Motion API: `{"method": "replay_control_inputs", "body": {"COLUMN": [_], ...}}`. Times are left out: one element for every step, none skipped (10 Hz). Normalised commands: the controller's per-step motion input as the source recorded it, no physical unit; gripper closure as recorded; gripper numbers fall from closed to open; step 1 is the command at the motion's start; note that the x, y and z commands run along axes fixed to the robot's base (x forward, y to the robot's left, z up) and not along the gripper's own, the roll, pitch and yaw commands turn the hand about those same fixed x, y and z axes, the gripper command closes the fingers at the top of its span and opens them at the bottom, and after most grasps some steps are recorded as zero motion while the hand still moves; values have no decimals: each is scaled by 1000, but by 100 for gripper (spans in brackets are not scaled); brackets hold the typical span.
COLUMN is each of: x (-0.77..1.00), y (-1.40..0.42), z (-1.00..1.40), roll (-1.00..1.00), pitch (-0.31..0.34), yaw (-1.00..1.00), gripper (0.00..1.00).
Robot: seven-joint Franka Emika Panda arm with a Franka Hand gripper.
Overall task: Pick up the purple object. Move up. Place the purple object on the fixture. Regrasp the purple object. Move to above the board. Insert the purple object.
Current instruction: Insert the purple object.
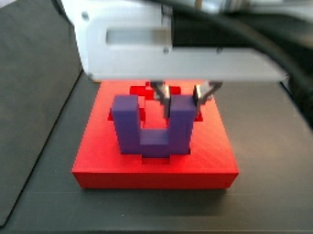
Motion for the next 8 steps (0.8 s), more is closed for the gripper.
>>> {"method": "replay_control_inputs", "body": {"x": [60, 160, 294, 351, 446, 486, 0, 0], "y": [-123, -66, -14, 0, -31, -46, 0, 0], "z": [-726, -806, -883, -951, -969, -900, 0, 0], "roll": [319, 246, 121, 54, 74, 123, 13, 0], "pitch": [0, -26, -53, -76, -60, -30, 16, 0], "yaw": [0, 0, 0, 0, 0, -29, 0, 0], "gripper": [100, 100, 100, 100, 100, 100, 100, 100]}}
